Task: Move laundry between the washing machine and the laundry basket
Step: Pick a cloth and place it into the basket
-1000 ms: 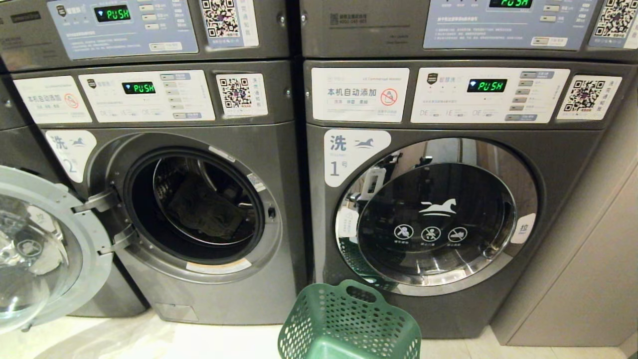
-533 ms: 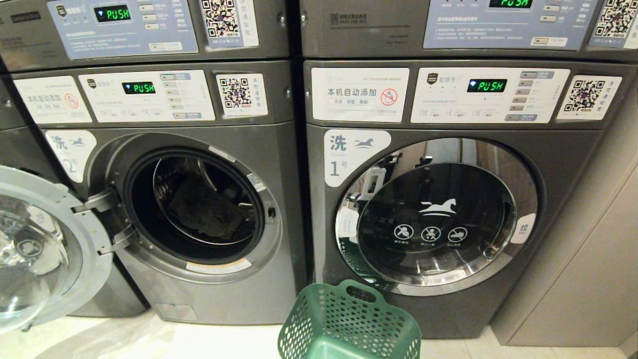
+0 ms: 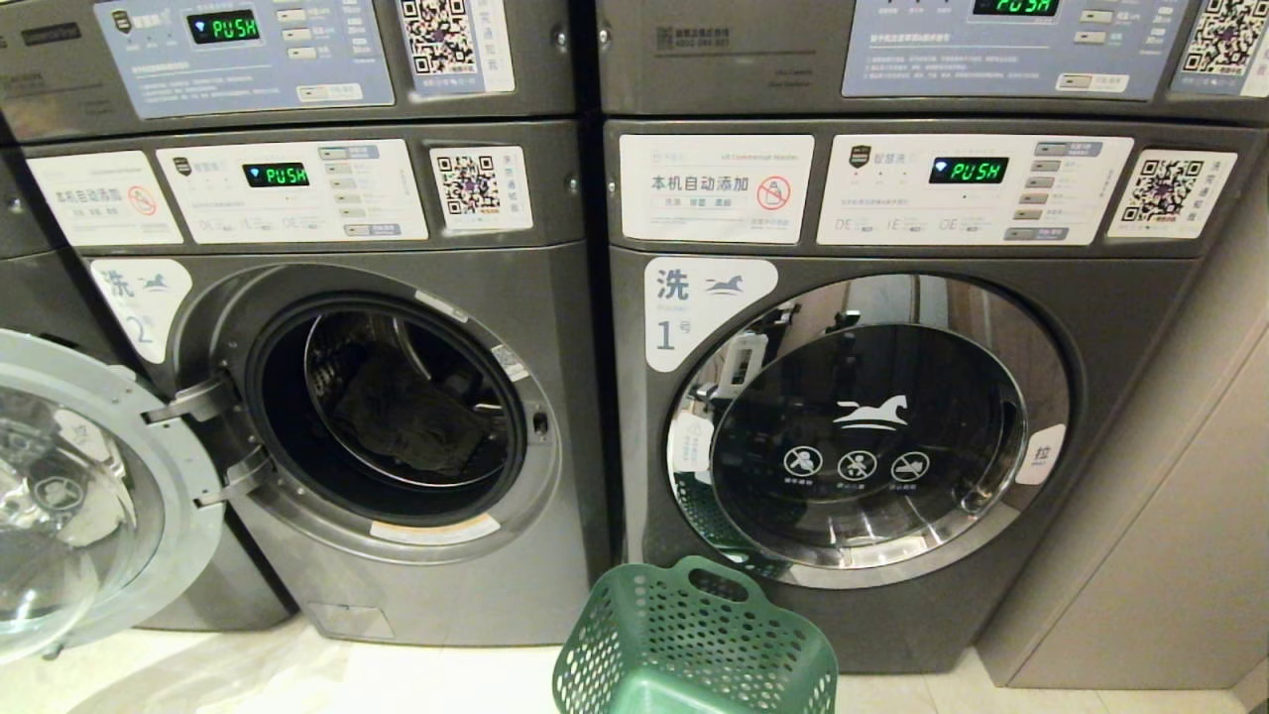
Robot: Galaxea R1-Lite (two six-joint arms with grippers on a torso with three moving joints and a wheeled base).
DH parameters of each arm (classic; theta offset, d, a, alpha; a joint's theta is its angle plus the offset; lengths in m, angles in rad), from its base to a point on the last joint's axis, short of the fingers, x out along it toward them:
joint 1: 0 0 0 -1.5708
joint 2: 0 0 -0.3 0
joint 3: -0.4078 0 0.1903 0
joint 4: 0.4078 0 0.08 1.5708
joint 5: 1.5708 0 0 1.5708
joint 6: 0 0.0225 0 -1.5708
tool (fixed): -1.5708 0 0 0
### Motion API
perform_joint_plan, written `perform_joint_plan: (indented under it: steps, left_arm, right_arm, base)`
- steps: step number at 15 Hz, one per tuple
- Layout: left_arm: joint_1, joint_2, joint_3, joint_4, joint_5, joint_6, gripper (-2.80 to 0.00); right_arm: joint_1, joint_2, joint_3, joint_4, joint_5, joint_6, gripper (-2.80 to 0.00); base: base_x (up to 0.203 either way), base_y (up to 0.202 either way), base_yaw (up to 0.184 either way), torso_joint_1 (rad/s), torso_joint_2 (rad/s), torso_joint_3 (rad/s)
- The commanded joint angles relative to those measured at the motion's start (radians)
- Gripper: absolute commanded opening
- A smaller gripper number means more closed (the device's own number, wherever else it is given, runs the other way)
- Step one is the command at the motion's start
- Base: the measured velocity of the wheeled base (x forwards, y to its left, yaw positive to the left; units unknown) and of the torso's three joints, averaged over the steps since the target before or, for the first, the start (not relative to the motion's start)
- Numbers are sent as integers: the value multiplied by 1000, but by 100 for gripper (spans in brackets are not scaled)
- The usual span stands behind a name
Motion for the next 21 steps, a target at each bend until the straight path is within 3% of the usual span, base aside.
perform_joint_plan:
  steps: [1, 15, 21]
  left_arm:
    - [0, -3, 0, 1, 0, 0, 0]
    - [0, -1, -2, 3, -10, 6, 0]
    - [0, -2, -2, 1, 2, -21, 0]
  right_arm:
    - [0, -1, 0, 0, 0, 0, -280]
    - [0, -1, 0, 0, 0, 0, -280]
    - [0, -1, 0, 0, 0, 0, -280]
  base:
    - [0, 0, 0, 0, 0, 0]
    - [0, 0, 0, 0, 0, 0]
    - [0, 0, 0, 0, 0, 0]
